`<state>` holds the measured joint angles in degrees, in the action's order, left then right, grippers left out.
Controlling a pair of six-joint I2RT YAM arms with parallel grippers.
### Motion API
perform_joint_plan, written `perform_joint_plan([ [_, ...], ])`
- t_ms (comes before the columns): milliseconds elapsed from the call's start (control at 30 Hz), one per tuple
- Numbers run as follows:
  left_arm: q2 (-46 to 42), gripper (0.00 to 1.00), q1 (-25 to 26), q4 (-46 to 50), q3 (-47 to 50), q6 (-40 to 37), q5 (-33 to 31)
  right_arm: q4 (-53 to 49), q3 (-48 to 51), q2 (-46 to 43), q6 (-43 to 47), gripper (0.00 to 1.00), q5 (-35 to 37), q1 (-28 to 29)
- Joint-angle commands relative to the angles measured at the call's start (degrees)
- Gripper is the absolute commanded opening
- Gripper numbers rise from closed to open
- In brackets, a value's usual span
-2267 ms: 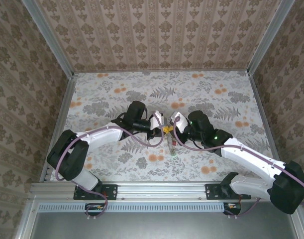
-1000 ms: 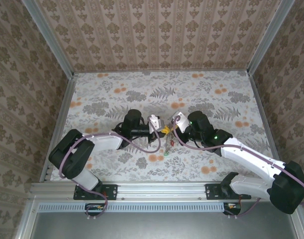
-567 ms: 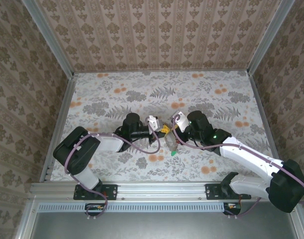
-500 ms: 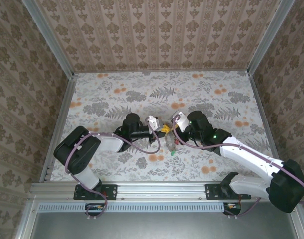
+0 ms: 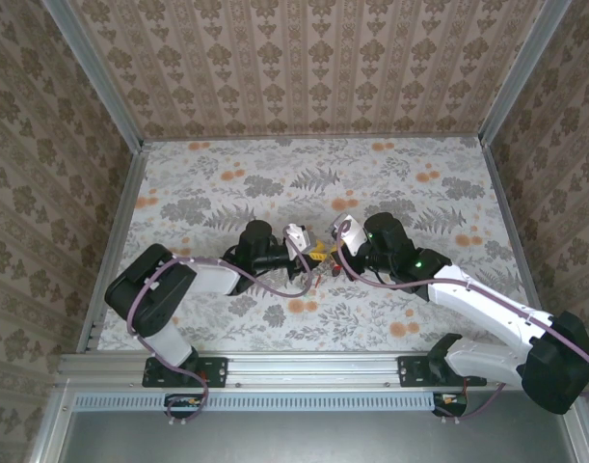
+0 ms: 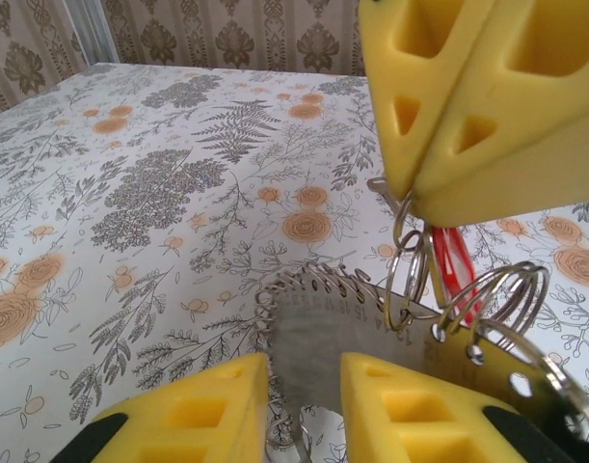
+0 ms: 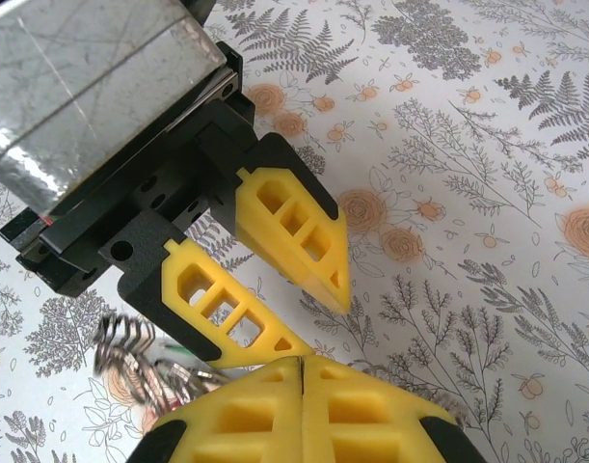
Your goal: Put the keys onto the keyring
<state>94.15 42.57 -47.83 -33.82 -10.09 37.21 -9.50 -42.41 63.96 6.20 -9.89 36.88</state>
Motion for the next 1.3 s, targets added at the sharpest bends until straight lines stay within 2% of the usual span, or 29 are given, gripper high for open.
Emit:
perform_joint_plan([
  [0, -3.3, 0.28, -0.4, 3.4, -0.4, -1.3, 0.8, 0.0, -2.7, -0.8, 0.8, 0.0, -1.4, -0.2],
  [233, -6.6, 0.29, -1.0, 10.0, -1.6, -5.2, 0.4, 0.1, -2.3, -0.8, 1.7, 0.0, -1.5, -0.3],
  [633, -5.6, 0.34, -2.3, 29.4, -10.9, -12.4, 11.1, 0.8, -1.7, -0.6, 2.3, 0.0, -2.5, -0.3],
  [867, -4.9, 0.36, -2.3, 33.5, -13.3, -13.6, 13.7, 0.8, -1.8, -0.7, 2.3, 0.0, -2.5, -0.3],
  [1267, -5.2, 0.35, -2.3, 35.3, -14.2, -14.2, 12.2, 1.0, -1.7, -0.7, 2.2, 0.0, -2.7, -0.3],
])
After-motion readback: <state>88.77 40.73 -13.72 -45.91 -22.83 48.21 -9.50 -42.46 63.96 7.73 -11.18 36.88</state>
